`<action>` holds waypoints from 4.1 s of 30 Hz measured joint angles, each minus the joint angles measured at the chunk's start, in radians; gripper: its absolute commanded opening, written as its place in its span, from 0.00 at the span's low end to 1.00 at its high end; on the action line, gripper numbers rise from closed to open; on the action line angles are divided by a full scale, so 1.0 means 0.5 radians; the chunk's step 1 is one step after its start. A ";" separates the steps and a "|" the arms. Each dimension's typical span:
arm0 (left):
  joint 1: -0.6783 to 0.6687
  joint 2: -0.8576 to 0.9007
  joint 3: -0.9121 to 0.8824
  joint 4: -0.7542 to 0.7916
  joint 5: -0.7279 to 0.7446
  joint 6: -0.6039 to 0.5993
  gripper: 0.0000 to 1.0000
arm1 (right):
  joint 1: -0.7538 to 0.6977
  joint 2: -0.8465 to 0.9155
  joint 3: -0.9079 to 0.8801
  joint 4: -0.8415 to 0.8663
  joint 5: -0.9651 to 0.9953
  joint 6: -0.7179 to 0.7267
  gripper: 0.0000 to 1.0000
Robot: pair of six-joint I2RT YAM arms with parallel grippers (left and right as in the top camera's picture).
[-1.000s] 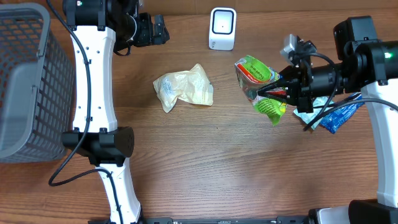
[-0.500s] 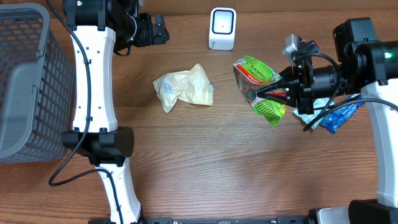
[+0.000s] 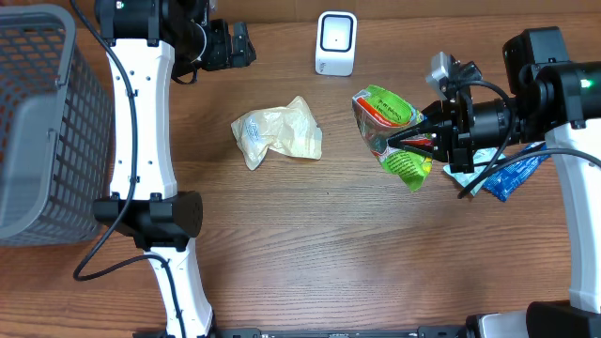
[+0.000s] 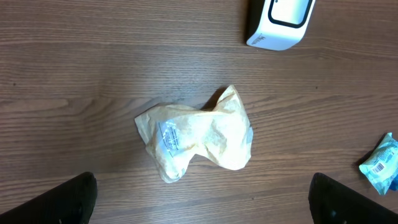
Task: Scan the item barcode
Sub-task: 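Hold the candy bag raised at the right side, then carry the green gummy candy bag up toward the white scanner, then hold the candy bag barcode over the white scanner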
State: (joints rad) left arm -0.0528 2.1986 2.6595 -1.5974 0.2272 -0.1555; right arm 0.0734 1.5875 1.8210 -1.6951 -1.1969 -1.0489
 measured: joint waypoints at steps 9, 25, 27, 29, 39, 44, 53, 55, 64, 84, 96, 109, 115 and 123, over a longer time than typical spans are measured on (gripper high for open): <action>0.000 0.000 0.000 0.000 0.000 0.000 1.00 | 0.000 0.000 0.000 0.001 0.001 -0.014 0.04; 0.000 0.000 0.000 0.001 0.000 0.000 1.00 | 0.000 -0.001 0.000 0.001 0.037 -0.409 0.04; 0.000 0.000 0.000 0.000 0.000 0.000 1.00 | 0.000 -0.014 0.000 0.000 0.051 -0.439 0.04; 0.000 0.000 0.000 0.000 0.000 0.000 1.00 | 0.000 -0.043 0.000 0.000 0.082 -0.453 0.04; 0.000 0.000 0.000 0.000 0.000 0.000 1.00 | 0.012 -0.391 0.000 -0.002 0.371 -0.804 0.04; 0.000 0.000 0.000 0.001 0.000 0.000 1.00 | 0.011 -0.391 0.000 -0.002 0.383 -1.005 0.04; 0.000 0.000 0.000 0.000 0.000 -0.001 1.00 | 0.011 -0.391 0.000 0.001 0.383 -1.545 0.04; 0.000 0.000 0.000 0.000 0.000 0.000 1.00 | 0.012 -0.391 0.000 0.011 0.383 -1.610 0.04; 0.000 0.000 0.000 -0.001 0.001 0.000 1.00 | 0.014 -0.354 0.000 0.304 0.448 -1.526 0.04; 0.000 0.000 0.000 0.000 0.000 0.000 1.00 | 0.533 0.457 0.001 1.949 2.924 0.125 0.04; 0.000 0.000 0.000 0.000 0.000 0.000 1.00 | 0.813 1.250 0.001 2.975 3.848 -1.141 0.04; 0.000 0.000 0.000 0.000 0.000 0.000 1.00 | 0.808 1.462 0.001 3.097 3.880 -1.630 0.04; 0.000 0.000 0.000 0.000 0.000 -0.001 1.00 | 0.809 1.462 0.001 3.122 3.882 -1.675 0.04; 0.000 0.000 0.000 0.000 0.000 0.000 1.00 | 0.821 1.462 0.001 3.269 3.996 -1.604 0.04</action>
State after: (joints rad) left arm -0.0528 2.1986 2.6595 -1.5974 0.2272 -0.1555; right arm 0.4839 2.3184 1.8214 -0.0605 0.8009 -1.8507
